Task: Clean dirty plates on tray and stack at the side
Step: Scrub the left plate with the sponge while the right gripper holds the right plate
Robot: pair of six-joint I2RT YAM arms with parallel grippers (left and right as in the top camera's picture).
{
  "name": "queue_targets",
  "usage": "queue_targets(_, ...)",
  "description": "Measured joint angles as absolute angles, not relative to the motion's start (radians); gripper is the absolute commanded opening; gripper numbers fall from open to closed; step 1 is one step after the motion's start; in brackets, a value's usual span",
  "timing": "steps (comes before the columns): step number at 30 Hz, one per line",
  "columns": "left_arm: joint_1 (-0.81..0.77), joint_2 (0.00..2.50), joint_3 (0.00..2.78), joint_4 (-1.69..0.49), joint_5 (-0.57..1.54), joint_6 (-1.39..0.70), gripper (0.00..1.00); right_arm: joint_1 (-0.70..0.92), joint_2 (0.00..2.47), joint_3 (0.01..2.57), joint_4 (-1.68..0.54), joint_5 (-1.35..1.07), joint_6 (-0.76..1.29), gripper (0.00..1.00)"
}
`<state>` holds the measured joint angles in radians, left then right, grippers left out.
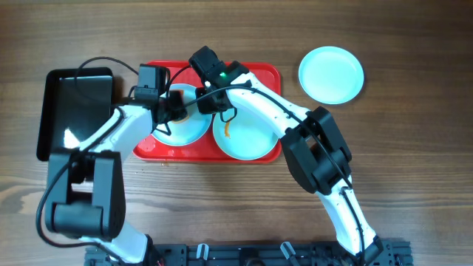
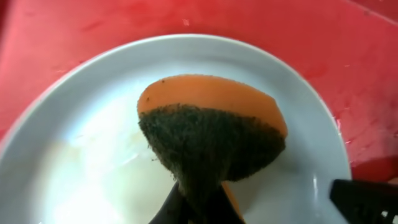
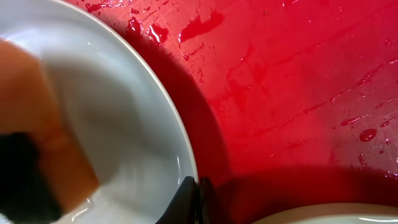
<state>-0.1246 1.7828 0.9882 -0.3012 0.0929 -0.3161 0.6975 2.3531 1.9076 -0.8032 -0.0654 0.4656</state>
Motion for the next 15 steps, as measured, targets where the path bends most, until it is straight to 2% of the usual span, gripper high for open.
queue_targets(5, -0.125, 1.801, 0.988, -0.308, 0.062, -0.317, 0.04, 0.698, 2.353, 1.908, -0.803, -0.065, 0.462, 0.04)
queue_targets(15, -0.13, 1.801, 0.992, -0.418, -0.353, -0.319, 0.04, 0.698, 2.353, 1.908, -0.803, -0.067, 0.459, 0.04)
